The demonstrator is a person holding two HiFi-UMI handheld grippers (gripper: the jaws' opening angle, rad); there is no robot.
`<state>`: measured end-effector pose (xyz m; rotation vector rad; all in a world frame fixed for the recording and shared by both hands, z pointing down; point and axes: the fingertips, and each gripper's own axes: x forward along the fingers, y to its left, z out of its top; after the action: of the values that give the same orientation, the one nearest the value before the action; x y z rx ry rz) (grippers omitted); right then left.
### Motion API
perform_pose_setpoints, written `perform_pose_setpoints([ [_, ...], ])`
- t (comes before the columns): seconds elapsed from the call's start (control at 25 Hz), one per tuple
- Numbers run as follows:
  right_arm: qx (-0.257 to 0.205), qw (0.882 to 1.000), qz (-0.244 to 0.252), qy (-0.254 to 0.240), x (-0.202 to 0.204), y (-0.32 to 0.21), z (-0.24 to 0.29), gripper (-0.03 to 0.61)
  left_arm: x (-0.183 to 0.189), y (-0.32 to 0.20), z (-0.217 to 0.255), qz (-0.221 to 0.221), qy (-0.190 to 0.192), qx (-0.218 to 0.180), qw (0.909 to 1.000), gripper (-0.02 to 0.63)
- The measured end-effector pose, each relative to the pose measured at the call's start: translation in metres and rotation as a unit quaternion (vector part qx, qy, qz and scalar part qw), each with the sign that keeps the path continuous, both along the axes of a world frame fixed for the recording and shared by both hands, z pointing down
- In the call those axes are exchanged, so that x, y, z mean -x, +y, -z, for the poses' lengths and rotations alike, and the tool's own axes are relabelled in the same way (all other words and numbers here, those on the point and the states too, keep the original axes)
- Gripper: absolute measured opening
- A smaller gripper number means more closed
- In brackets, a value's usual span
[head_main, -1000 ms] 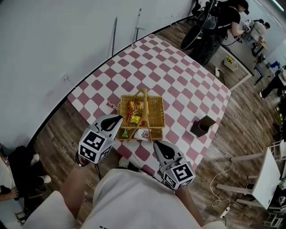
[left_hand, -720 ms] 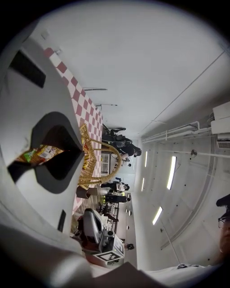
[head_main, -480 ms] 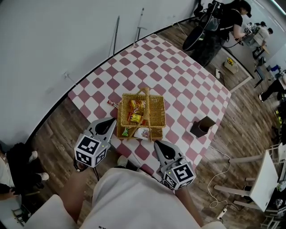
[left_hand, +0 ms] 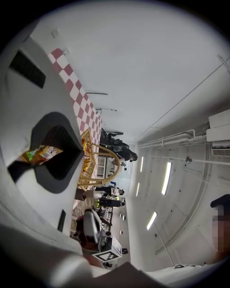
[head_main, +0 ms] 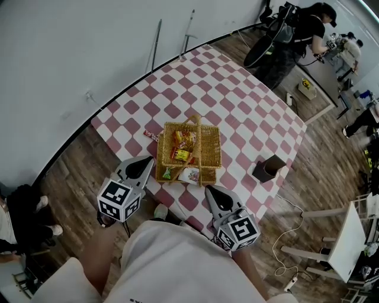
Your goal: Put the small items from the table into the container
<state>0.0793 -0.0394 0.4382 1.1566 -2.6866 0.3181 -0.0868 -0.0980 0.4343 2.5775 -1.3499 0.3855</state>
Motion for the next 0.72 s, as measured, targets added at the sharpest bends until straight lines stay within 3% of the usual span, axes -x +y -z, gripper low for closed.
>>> perform_pose_setpoints([
  [0.52, 0.002, 1.0, -0.005, -0.003, 0.004, -0.005, -0.004, 0.012, 0.007, -0.008, -0.003, 0.001, 0.005, 0.006, 1.0, -0.003],
  [0.72, 0.004, 1.0, -0.003, -0.002, 0.008, -0.007, -0.006, 0.012, 0.011, -0.012, -0.011, -0.003, -0.012, 0.009, 0.9999, -0.003],
])
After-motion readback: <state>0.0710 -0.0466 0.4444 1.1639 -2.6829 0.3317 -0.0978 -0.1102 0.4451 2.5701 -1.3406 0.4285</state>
